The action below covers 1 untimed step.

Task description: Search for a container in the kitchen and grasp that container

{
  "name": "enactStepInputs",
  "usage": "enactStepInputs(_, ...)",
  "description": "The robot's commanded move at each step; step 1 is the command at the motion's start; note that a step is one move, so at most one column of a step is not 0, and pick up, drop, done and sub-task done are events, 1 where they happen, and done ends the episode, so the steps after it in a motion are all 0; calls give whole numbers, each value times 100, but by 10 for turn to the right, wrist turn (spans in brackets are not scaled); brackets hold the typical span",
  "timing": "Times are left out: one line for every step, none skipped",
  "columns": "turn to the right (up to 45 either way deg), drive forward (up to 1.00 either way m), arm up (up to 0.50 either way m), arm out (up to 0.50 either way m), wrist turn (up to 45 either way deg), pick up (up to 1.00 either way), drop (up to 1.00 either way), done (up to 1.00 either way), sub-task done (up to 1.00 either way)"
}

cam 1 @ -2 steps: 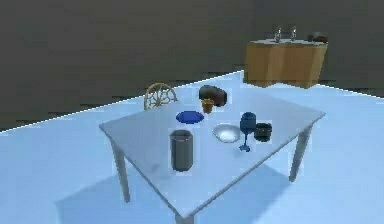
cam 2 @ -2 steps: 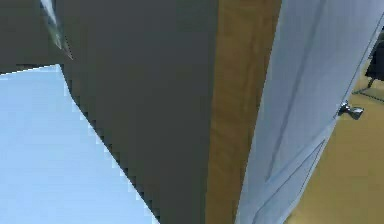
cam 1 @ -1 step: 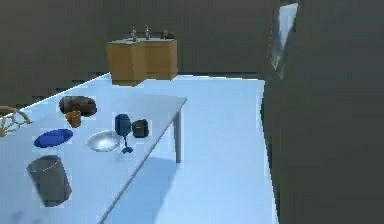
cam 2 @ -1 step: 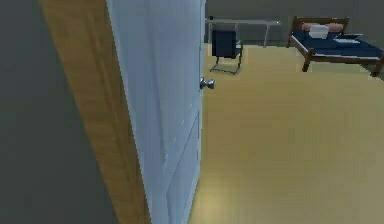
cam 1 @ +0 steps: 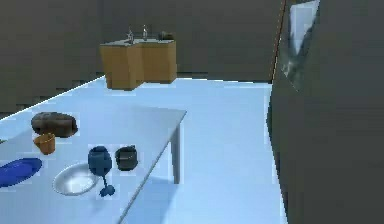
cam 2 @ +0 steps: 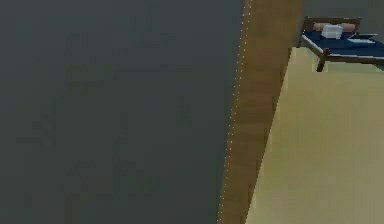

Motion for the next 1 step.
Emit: enactStepInputs(-450,0,0,0,0,0,0,0,0)
